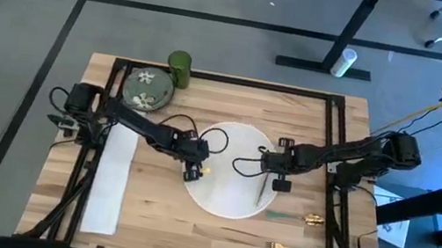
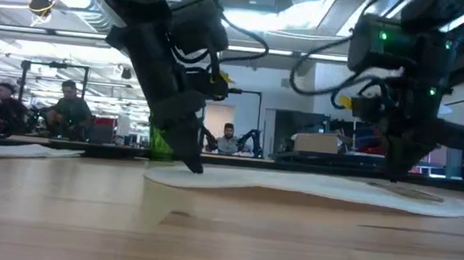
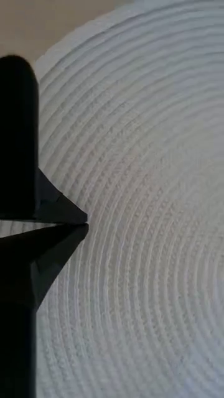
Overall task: Set table place
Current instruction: Adjust the white table mat on the table
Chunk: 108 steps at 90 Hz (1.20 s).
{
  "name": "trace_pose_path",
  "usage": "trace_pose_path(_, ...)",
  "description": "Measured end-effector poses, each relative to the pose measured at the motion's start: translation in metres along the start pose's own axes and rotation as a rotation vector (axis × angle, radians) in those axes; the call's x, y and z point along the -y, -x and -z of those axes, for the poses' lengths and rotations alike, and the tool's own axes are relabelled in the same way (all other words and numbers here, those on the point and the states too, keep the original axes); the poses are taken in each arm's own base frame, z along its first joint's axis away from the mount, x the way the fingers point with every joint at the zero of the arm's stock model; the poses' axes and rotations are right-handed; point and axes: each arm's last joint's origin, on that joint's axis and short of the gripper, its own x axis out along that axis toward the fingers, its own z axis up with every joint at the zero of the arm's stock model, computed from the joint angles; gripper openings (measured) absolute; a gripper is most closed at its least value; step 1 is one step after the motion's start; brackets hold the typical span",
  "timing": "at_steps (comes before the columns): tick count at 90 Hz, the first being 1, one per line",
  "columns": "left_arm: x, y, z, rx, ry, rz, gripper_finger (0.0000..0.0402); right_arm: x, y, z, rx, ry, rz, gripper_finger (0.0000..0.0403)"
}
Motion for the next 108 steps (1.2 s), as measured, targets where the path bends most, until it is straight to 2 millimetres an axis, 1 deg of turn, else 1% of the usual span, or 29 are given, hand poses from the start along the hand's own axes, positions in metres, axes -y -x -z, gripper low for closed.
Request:
trace_pose_path(16, 0.000, 0.000, 0.000, 0.001, 0.001, 0.005, 0.0000, 0.001, -0.006, 0.001, 0.034, -0.018, -0.001, 0.0000)
trace_pose_path(45, 0.000, -0.001, 0.000, 0.001, -0.014, 0.003, 0.0000, 0.001, -0.006, 0.000, 0.047, -0.027, -0.005, 0.0000)
trace_pose_path(60, -0.001, 0.002, -0.001, 0.010, -0.038, 0.001, 0.0000, 0.001, -0.003, -0.006, 0.075, -0.033, -0.007, 0.0000)
trace_pose_path(68, -0.002, 0.009, -0.002, 0.022, -0.053, -0.002, 0.0000, 0.001, -0.003, -0.004, 0.066, -0.028, -0.007, 0.0000)
trace_pose_path(74, -0.003, 0.018, -0.004, 0.038, -0.050, 0.001, 0.0000, 0.001, -0.004, -0.003, 0.063, -0.027, -0.009, 0.0000)
trace_pose_path(85, -0.004, 0.040, -0.015, 0.137, -0.053, 0.018, 0.0000, 0.001, -0.005, -0.003, 0.060, -0.027, -0.009, 0.0000)
trace_pose_path(93, -0.006, 0.052, -0.021, 0.203, -0.056, 0.028, 0.0000, 0.001, -0.005, -0.003, 0.063, -0.027, -0.009, 0.0000)
trace_pose_path(101, -0.009, 0.058, -0.031, 0.290, -0.075, 0.031, 0.0000, 0.001, -0.004, -0.004, 0.073, -0.028, -0.009, 0.0000)
trace_pose_path(108, -0.013, 0.056, -0.036, 0.334, -0.101, 0.027, 0.0000, 0.001, -0.004, -0.005, 0.086, -0.022, -0.009, 0.0000)
